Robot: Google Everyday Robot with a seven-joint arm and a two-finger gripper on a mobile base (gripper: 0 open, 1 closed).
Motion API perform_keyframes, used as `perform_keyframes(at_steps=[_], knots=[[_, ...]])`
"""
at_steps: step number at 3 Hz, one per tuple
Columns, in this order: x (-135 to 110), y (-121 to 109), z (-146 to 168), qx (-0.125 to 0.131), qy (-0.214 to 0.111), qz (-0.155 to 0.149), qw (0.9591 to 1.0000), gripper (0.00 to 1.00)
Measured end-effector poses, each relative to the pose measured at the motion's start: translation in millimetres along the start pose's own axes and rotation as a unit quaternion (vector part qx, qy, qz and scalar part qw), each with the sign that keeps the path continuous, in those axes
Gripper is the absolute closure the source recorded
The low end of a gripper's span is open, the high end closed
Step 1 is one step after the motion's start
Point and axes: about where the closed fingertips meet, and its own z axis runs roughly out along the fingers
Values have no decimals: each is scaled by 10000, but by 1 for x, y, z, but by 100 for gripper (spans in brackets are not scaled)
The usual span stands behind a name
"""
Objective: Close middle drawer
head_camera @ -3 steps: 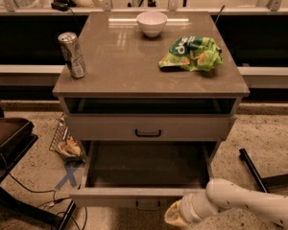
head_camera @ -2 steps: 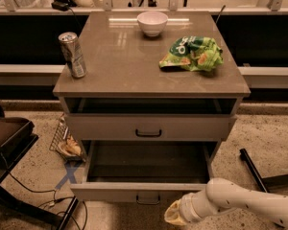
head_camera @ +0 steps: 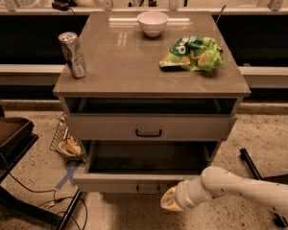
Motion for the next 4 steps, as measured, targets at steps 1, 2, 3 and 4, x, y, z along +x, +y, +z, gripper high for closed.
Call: perform_keyframes(at_steps=[1, 2, 3, 4], knots=[[-18, -24, -8, 201, 91, -55, 9997, 100], [-22, -30, -10, 246, 112, -68, 9996, 100], [-21, -35, -1, 173, 240, -48, 9996, 100], [-3, -59, 12, 121, 444, 58, 9989, 100]])
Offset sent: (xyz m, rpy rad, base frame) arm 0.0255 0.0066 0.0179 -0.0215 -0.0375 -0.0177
